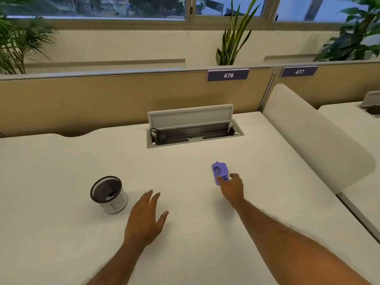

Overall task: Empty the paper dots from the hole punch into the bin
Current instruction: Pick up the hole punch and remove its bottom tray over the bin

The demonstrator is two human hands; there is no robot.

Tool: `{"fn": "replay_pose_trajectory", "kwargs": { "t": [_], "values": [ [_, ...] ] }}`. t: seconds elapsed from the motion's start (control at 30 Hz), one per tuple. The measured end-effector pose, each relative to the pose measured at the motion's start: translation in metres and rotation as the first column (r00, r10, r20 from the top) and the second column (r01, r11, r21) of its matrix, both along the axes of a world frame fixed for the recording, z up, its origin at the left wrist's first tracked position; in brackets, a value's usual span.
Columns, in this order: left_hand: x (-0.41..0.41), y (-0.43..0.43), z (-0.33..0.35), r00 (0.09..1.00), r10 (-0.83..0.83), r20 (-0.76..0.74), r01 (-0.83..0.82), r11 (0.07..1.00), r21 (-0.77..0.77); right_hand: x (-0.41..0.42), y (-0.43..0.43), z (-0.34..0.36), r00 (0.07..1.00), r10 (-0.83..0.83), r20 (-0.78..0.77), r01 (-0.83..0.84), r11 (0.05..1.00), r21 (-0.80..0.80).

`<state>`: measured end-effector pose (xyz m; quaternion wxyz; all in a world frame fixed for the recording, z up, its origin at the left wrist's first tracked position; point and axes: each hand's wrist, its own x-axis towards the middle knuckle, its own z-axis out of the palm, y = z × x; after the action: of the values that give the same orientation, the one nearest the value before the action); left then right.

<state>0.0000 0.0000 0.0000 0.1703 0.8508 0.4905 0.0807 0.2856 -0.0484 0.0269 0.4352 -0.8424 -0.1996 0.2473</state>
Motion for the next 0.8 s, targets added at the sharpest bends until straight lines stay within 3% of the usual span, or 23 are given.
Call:
{"fn": "replay_pose_trajectory", "kwargs": {
  "t": [0.27,0.5,0.63,0.8],
  "values": [
    [0.002,0.015,-0.005,0.997,0.015,0.071,-0.019,0.999,0.046,0.029,0.024,-0.024,0.999,-0.01,0.051,0.014,0.996,-0.088],
    [0.014,0.017,-0.003,0.98,0.071,0.189,-0.067,0.997,-0.028,0.006,0.017,-0.026,0.999,0.039,-0.012,-0.038,0.999,0.037],
    [0.023,0.008,0.001,0.917,0.227,0.328,-0.156,0.961,-0.229,-0.029,0.004,-0.023,0.992,0.098,-0.076,-0.091,0.991,0.094],
    [0.029,0.003,0.009,0.702,0.49,0.517,-0.174,0.822,-0.543,-0.084,-0.011,-0.013,0.958,0.283,-0.056,-0.273,0.952,0.141]
  ]
}}
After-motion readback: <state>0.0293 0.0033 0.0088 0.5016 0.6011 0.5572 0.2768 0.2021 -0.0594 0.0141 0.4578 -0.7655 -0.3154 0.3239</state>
